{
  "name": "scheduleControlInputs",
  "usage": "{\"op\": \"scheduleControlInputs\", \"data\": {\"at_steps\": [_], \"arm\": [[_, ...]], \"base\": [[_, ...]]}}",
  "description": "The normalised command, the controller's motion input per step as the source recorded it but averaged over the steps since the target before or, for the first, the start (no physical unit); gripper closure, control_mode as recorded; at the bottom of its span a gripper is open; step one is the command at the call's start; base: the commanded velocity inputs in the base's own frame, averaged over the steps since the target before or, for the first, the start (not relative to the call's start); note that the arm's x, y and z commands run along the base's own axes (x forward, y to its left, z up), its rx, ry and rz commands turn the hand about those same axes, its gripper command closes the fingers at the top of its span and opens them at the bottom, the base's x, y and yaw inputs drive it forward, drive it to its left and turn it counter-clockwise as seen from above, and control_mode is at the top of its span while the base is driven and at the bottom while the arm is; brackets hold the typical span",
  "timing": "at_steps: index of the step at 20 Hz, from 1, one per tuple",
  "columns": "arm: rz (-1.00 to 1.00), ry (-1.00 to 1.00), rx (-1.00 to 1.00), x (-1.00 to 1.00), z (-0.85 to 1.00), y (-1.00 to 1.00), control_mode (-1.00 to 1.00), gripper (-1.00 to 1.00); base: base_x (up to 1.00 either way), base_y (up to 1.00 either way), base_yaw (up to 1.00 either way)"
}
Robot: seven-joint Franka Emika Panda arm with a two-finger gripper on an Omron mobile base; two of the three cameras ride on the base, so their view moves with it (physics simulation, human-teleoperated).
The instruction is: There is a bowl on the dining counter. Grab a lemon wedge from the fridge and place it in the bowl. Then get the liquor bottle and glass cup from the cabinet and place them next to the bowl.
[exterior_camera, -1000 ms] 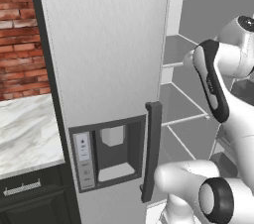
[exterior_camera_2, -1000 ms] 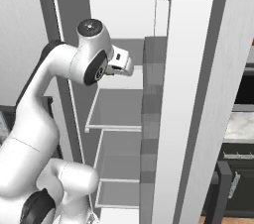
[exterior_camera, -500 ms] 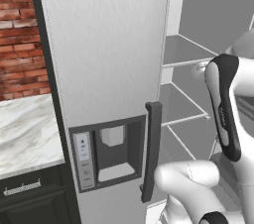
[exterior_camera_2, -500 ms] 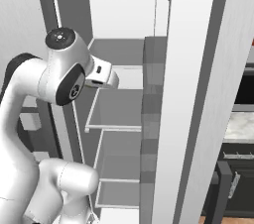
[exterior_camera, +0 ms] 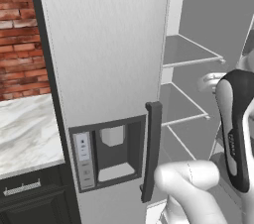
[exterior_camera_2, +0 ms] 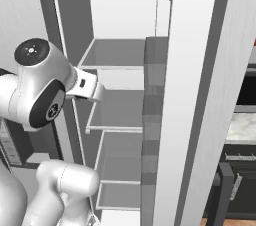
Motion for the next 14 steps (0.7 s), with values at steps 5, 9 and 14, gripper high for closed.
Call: {"op": "scheduleControlInputs", "data": {"at_steps": [5,9,14], "arm": [[0.00,0.00,0.00,0.00,0.00,0.00,-1.00,1.00],[0.00,-0.01,0.00,-0.15,-0.01,0.03,-1.00,1.00],[0.00,-0.01,0.00,-0.15,-0.02,0.07,1.00,1.00]], "base": [[0.00,0.00,0.00],[0.00,0.00,0.00],[-0.31,0.20,0.00]]}}
